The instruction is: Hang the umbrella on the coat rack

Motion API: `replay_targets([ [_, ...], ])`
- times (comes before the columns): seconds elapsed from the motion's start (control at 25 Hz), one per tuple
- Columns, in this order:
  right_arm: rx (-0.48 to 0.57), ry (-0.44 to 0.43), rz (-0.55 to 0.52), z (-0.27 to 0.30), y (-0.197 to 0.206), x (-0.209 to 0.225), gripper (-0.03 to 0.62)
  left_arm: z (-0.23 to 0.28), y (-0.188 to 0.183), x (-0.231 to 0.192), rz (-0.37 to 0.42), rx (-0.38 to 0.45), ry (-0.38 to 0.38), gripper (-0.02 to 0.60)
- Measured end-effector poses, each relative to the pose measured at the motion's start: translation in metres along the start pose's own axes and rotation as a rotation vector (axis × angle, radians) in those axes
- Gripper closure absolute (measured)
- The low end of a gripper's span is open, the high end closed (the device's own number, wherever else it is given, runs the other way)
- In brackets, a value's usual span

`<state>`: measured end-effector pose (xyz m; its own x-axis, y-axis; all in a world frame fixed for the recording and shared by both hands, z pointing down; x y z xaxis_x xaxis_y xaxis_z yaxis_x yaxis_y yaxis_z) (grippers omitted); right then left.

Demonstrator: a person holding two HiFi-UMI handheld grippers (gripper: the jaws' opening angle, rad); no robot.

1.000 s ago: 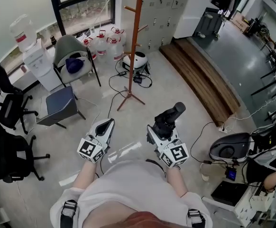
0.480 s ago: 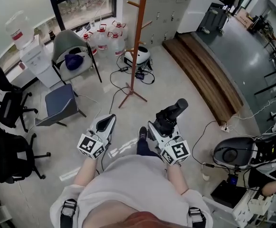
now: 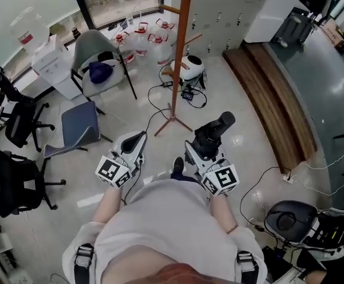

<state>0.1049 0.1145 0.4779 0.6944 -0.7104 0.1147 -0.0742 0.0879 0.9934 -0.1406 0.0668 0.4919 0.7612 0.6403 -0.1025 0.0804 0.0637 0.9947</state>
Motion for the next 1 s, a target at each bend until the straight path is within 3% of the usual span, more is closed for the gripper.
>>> replay_targets([
  [0.32, -0.030, -0.080, -0.019, 0.038, -0.015, 0.105, 0.358, 0.102, -0.017, -0.018, 0.011, 0.052, -0.073, 0.571],
  [0.68, -0.071, -0.100, 0.013, 0.083, -0.005, 0.167, 0.358, 0.151, -0.012, -0.052, -0.011, 0.029, -0.127, 0.571],
  [1.0, -0.093, -0.046, 0.019, 0.110, -0.004, 0.193, 0.358, 0.192, -0.022, -0.086, -0.007, 0.011, -0.063, 0.571],
])
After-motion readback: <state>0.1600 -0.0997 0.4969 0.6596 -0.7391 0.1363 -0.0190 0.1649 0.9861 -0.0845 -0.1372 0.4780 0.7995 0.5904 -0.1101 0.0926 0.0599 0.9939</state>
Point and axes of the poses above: the fingertips, and each gripper's own axes: z forward along the fingers, x to its right, y out of its underside, the point moved 7 cm from there along -z, backward along the fingers, and after that the axes turned 13 degrees about -y, right-handed, at the moved point
